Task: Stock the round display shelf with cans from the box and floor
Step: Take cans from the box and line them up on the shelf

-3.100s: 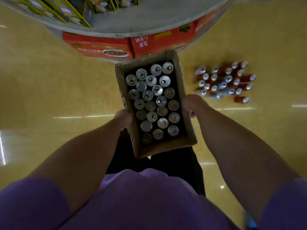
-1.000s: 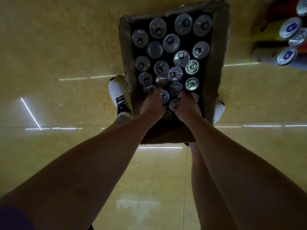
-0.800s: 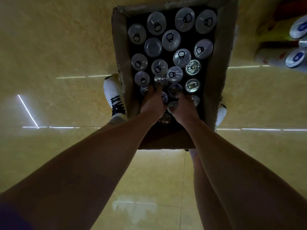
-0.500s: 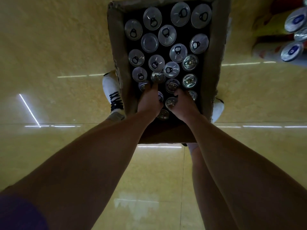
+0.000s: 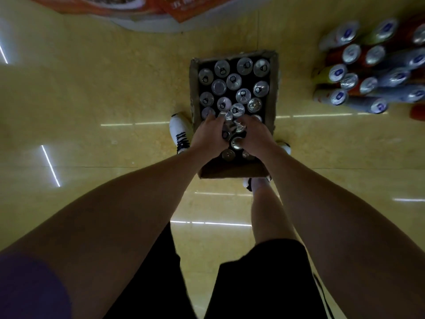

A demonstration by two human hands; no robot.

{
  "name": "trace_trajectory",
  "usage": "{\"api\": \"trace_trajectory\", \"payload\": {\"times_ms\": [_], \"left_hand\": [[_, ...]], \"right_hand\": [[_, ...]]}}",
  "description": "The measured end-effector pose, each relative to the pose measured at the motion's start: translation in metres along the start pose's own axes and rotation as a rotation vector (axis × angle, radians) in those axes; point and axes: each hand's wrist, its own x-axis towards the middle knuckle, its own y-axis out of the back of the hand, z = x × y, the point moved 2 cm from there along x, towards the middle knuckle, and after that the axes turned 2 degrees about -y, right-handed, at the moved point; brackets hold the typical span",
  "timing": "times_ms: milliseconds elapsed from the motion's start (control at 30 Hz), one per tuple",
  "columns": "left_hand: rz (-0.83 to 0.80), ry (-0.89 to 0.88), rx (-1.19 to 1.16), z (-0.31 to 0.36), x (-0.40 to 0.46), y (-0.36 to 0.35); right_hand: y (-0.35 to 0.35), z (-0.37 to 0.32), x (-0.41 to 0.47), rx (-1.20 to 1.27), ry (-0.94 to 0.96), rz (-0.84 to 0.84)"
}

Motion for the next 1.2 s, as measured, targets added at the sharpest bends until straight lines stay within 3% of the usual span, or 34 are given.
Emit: {"api": "trace_trajectory", "payload": {"times_ms": [433,767,933,1200], "left_hand": [[0.197,-0.217,0.043,0.123,-0.156,0.248],[0.675,-0.358,-0.097,0.221,-0.295,0.419],[0.854,-0.490,-0.134,0.256,-0.348,0.485],[0.991,-0.590,-0.426,0.301,-0.409,0.571]], "right_hand": [[0.162,-0.171,-0.177,-0.291,0.395,0.178],[0.283,-0.287,-0.326,-0.007,0.614,0.380],[0.334,-0.340,-0.391,-0.003,0.799,0.474],[0.399,-0.413,-0.448,0.027,0.884,0.483]]}}
